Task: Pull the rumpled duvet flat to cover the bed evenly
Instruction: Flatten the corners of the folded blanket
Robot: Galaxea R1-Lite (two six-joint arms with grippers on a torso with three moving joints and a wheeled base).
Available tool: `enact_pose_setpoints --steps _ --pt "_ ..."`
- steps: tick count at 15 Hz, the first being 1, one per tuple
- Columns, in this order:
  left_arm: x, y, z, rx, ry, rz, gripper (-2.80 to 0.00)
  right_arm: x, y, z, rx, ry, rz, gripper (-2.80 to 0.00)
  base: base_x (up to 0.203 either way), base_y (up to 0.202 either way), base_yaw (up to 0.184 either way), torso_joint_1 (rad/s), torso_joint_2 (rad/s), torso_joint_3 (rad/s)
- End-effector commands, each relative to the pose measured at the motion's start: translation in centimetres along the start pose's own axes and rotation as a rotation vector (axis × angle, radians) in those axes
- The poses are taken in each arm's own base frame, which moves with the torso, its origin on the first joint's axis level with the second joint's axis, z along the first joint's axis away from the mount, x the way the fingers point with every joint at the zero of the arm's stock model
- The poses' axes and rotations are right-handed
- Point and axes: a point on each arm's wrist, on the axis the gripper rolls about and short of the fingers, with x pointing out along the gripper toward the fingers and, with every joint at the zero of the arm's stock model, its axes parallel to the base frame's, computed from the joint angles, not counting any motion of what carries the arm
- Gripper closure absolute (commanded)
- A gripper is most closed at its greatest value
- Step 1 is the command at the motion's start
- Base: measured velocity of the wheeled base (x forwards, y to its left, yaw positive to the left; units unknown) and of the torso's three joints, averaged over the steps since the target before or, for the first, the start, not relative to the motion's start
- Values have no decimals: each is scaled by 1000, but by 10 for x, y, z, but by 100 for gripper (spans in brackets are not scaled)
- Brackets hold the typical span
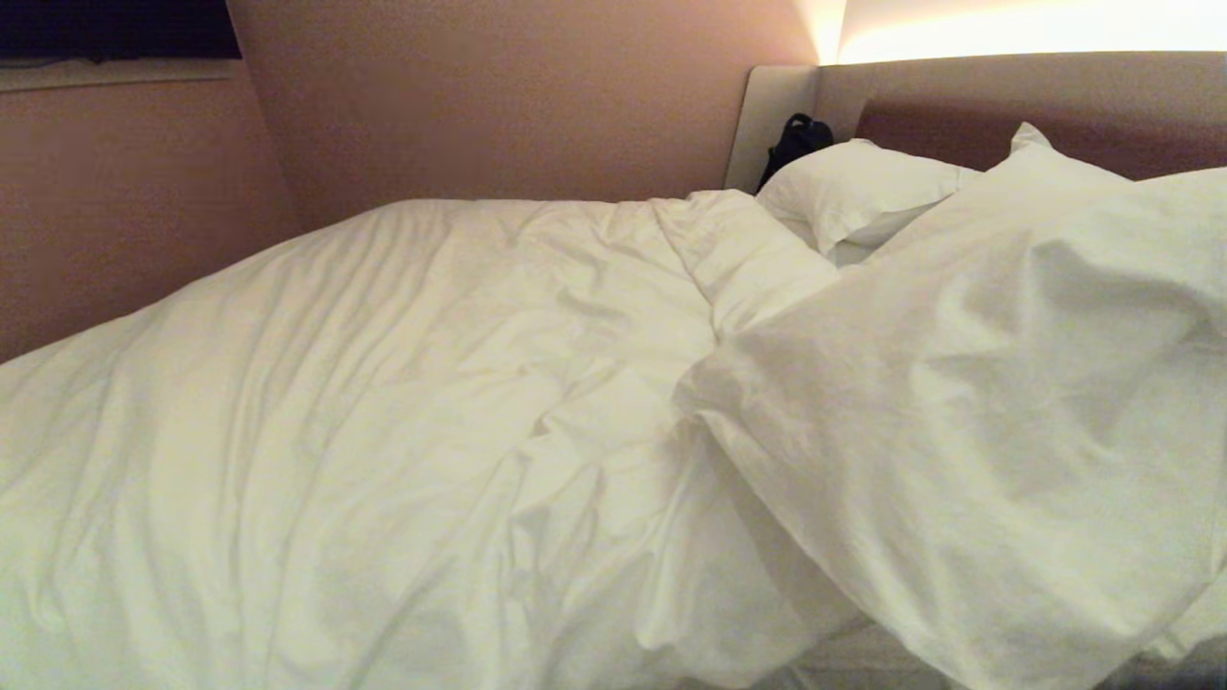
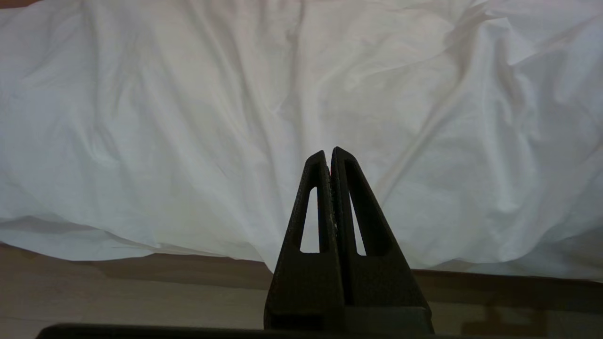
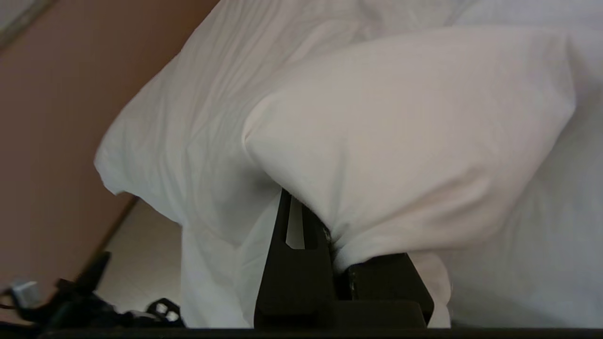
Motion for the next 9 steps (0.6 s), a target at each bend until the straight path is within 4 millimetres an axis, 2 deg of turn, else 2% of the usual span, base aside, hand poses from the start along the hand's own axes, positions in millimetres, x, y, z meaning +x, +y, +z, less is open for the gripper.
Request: enact_pose_setpoints --steps 1,5,9 --pt "0 0 0 2 0 1 0 -17 7 -14 82 3 -141 0 0 0 0 0 0 0" --pt "0 0 0 0 1 1 0 -31 6 -42 148 40 -363 0 0 0 0 0 0 0" --pt "0 0 0 0 0 1 0 -53 10 -77 144 17 -461 0 0 0 0 0 0 0"
